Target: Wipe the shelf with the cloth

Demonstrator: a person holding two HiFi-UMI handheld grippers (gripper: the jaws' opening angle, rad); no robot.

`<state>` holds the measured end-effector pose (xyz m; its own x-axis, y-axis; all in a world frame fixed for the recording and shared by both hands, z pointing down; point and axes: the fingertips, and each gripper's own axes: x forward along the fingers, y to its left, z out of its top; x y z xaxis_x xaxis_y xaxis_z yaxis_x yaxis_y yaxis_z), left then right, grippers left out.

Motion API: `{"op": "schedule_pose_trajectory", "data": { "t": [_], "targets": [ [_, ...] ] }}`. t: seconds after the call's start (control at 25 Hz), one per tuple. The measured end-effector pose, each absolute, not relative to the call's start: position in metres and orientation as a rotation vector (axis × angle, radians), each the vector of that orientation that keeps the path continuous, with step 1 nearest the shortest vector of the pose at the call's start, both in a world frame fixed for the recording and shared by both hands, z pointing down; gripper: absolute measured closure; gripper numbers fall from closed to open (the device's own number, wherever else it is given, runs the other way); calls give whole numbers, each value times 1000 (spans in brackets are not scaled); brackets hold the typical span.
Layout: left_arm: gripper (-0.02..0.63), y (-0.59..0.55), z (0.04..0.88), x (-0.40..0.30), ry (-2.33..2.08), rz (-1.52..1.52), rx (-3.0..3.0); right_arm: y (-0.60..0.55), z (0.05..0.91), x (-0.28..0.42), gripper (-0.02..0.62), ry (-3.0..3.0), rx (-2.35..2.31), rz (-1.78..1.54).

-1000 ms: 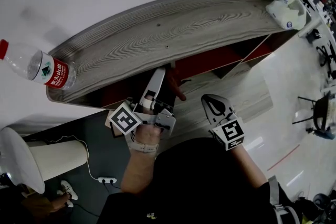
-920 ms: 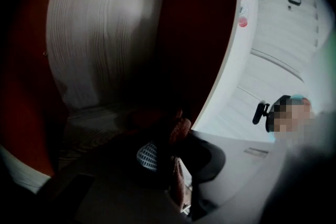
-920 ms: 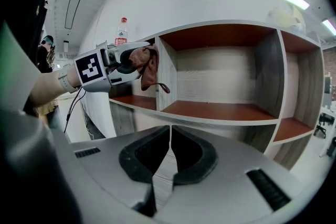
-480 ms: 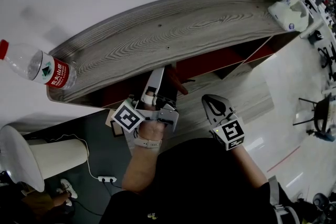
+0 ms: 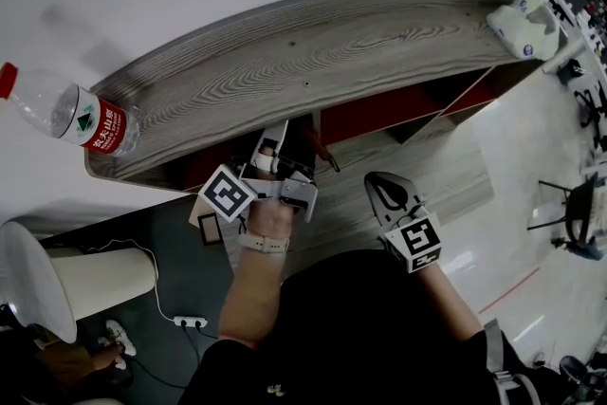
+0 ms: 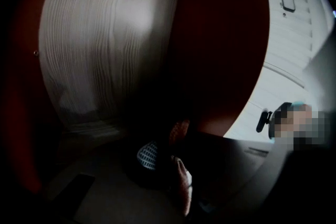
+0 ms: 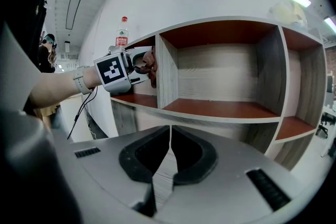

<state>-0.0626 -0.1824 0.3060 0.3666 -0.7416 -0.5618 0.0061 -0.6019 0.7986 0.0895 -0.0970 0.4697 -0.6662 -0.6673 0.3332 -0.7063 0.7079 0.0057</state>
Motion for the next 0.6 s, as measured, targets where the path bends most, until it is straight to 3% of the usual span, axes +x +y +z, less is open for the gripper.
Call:
{"op": "schedule_pose_trajectory", "data": {
  "t": [0.6],
  "targets": [
    [555, -211, 372, -70, -783, -1181, 1682, -92, 469, 91, 589, -2611, 1080, 181]
  ]
}}
